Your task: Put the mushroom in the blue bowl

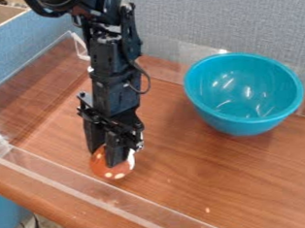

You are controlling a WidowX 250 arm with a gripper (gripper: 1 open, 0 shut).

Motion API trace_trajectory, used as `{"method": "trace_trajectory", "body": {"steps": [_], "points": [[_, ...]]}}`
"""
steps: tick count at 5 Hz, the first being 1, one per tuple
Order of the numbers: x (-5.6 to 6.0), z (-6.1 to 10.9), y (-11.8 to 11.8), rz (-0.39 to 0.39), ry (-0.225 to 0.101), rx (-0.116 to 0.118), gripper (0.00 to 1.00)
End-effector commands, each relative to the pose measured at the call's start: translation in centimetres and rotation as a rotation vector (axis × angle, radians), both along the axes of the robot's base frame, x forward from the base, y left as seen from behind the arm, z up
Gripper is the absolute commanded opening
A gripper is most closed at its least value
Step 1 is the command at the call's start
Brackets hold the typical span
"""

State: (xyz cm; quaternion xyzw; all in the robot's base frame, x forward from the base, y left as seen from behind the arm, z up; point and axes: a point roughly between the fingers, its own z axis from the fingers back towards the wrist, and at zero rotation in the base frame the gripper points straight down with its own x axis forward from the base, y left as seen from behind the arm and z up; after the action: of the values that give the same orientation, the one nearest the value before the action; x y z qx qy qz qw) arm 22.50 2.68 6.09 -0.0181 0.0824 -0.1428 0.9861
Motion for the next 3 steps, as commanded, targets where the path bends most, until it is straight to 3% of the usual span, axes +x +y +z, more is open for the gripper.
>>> {"method": "trace_trajectory", "body": {"steps": [1, 3], "points": [[0.37, 1.13, 0.40, 0.016, -0.056, 0.003, 0.00], [0.35, 1.04, 0.42, 0.015, -0.060, -0.003, 0.00]]}}
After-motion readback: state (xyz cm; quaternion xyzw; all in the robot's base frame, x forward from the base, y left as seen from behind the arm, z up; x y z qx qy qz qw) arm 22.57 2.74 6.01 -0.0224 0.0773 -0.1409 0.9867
